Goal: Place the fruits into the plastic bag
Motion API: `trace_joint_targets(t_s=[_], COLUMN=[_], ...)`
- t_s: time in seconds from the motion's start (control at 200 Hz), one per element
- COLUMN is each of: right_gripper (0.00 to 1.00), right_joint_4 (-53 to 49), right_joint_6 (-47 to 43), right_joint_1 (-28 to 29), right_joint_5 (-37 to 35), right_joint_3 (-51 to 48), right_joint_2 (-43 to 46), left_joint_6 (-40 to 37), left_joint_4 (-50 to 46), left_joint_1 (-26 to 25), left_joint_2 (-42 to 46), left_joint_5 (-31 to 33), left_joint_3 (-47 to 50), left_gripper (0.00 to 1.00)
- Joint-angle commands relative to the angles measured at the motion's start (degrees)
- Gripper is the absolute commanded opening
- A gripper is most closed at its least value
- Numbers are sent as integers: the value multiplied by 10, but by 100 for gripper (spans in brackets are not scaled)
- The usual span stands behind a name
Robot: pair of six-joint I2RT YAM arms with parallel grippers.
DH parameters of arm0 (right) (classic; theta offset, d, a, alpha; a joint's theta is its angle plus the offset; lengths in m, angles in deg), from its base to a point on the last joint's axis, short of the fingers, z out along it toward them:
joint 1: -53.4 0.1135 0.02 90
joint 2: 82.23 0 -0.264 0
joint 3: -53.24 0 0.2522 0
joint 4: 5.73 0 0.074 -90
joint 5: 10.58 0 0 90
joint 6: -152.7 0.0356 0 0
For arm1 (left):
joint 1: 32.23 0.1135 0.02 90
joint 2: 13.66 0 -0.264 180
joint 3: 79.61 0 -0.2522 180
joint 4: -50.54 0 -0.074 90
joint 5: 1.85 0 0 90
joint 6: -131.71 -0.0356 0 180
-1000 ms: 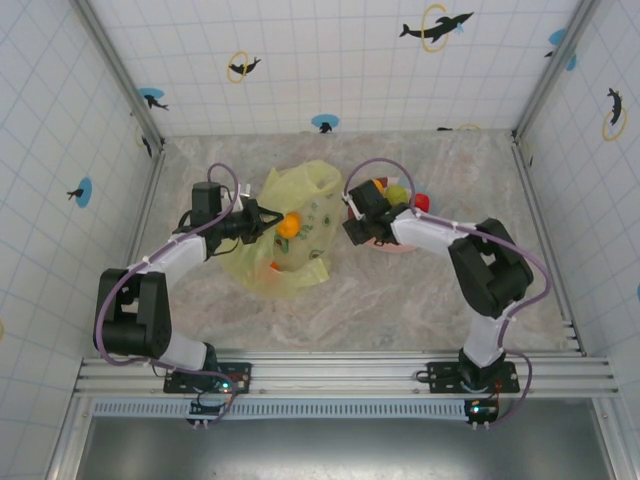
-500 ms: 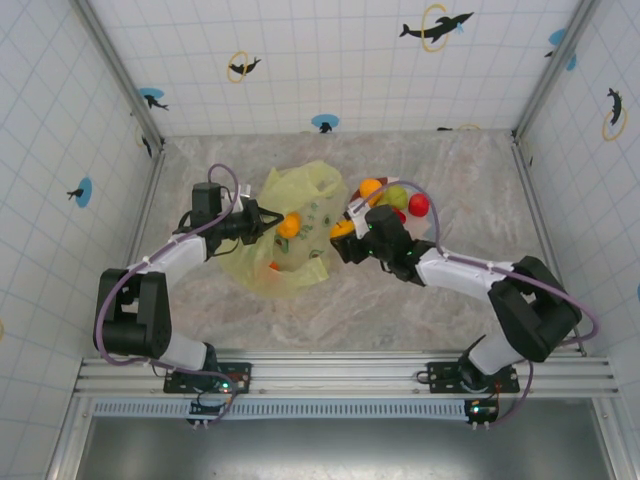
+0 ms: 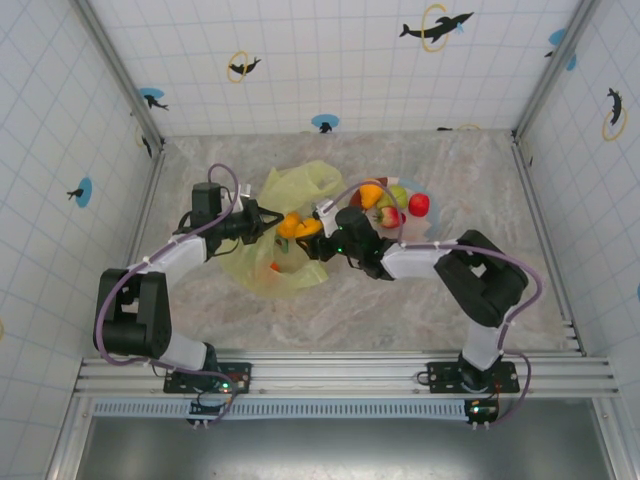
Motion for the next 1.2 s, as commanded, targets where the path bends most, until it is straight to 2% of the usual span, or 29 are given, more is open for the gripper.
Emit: trace_joint_targets(t_s=[0.0, 0.165, 0.53, 1.196], right_gripper=[69, 68, 68, 68], right_joint_4=[69, 100, 156, 256], right_joint_6=[28, 66, 92, 130], right_joint_1=[15, 22, 22, 9], right_joint_5=[0, -16, -78, -149], right_joint_3=[43, 75, 77, 150], right_joint_2=[-36, -74, -81, -190], left_joint_6=[11, 18, 15, -19], left_joint_4=[19, 39, 55, 4], left_joint_1=[5, 5, 5, 5], left_joint_2=[11, 23, 47, 21], left_joint_5=[-17, -33, -45, -19], left_joint_3=[6, 8, 5, -6], left_gripper=[0, 0, 0, 0])
